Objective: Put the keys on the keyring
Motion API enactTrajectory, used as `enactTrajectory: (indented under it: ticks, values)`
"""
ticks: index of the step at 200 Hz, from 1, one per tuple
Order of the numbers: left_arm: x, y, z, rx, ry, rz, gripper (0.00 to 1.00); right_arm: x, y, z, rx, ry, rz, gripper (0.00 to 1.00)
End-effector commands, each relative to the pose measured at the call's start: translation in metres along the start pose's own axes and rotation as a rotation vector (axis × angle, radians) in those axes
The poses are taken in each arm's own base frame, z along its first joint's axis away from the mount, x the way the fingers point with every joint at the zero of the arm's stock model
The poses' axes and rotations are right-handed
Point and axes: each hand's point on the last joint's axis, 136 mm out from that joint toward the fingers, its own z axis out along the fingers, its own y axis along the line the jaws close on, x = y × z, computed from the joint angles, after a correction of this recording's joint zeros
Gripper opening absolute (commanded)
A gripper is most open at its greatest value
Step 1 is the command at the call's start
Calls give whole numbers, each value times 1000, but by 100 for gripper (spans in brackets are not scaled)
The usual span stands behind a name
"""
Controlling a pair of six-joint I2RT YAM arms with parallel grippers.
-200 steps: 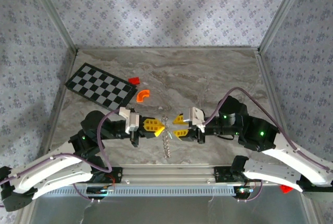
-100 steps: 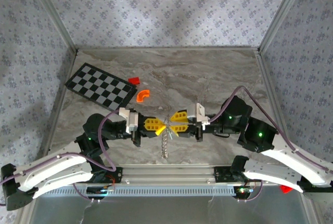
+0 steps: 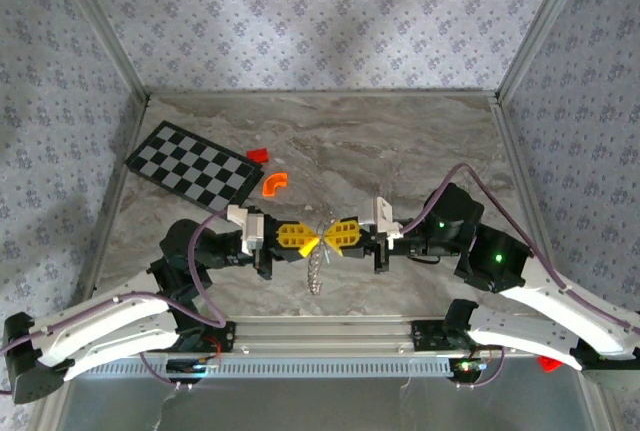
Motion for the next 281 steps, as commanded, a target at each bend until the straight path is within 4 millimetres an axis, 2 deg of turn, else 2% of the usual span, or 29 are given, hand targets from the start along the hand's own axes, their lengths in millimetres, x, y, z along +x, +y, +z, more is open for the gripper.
enactTrajectory:
  ticks: [1,64,87,119,159,167,170,175,242,281]
  values:
    - [-15,-2,1,10,-58,13,0,0,0,0,-5,-8,1,4]
    - [-4,1,2,1,-18,-2,0,2,-3,2,4,10,1,0]
    - [6,10,-2,-65,49,-3,0,4,-5,-2,22,46,-13,0]
    - [15,15,-14,-131,172,23,13,10,-9,-9,62,127,-30,0]
    - [21,12,-23,-138,319,30,21,18,-7,-8,43,217,-41,0]
    - [22,12,-24,-138,339,30,22,27,-6,-5,41,257,-44,0]
    - [23,12,-24,-137,348,30,23,17,-7,-7,49,245,-58,0]
    - [24,12,-25,-137,360,29,24,16,-6,-7,50,256,-65,0]
    - [27,5,-10,-52,423,2,31,25,0,-3,36,413,-139,0]
    - [27,4,-8,-38,437,-10,32,34,0,2,38,482,-181,0]
